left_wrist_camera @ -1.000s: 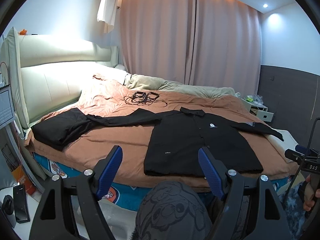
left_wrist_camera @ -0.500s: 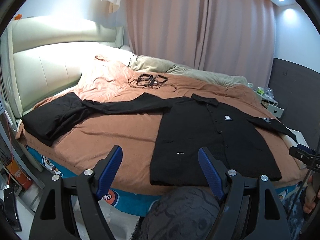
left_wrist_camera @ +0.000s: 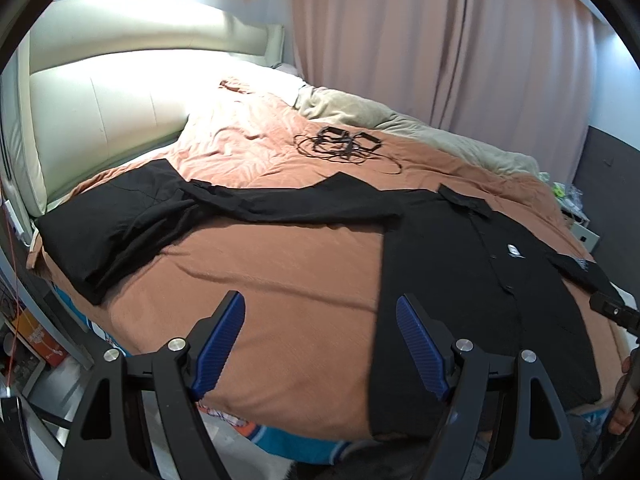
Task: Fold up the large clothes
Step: 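Move both grippers toward the black shirt's sleeve and body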
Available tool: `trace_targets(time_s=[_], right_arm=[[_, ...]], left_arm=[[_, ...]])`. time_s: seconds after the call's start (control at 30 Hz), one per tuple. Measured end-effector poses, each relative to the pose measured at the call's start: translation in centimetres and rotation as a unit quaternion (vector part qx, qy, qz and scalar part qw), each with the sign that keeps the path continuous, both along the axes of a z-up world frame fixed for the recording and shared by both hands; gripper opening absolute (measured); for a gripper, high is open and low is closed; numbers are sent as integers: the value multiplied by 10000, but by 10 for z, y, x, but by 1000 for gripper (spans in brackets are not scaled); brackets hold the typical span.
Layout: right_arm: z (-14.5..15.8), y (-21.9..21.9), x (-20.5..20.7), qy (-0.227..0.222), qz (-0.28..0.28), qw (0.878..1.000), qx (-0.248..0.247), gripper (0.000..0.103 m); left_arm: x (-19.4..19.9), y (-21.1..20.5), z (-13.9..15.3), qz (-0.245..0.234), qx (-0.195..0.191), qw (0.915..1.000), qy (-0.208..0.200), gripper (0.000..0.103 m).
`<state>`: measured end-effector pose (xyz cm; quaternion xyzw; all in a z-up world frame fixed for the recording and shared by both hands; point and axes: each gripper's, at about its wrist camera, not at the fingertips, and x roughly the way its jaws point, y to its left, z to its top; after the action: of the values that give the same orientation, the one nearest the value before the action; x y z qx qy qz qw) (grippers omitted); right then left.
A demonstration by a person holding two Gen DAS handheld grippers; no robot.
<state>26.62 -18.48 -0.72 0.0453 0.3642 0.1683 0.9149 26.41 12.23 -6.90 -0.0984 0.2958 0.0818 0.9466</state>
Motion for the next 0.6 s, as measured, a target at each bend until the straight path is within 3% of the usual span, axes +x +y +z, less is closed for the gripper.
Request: trace_targets(time_s=[0.27, 0.5, 0.6], right_arm=[[6, 45, 69, 52, 219, 9985, 495, 98], [-15, 83, 128, 286, 214, 9966, 745, 97], [-26, 95, 156, 435, 180, 9965, 697, 92]], left_arm=[[54, 46, 0, 331, -14, 9994, 120, 79], [101, 79, -8, 507, -220, 9981, 282, 79], [123, 92, -14, 586, -327, 9971, 362, 79]])
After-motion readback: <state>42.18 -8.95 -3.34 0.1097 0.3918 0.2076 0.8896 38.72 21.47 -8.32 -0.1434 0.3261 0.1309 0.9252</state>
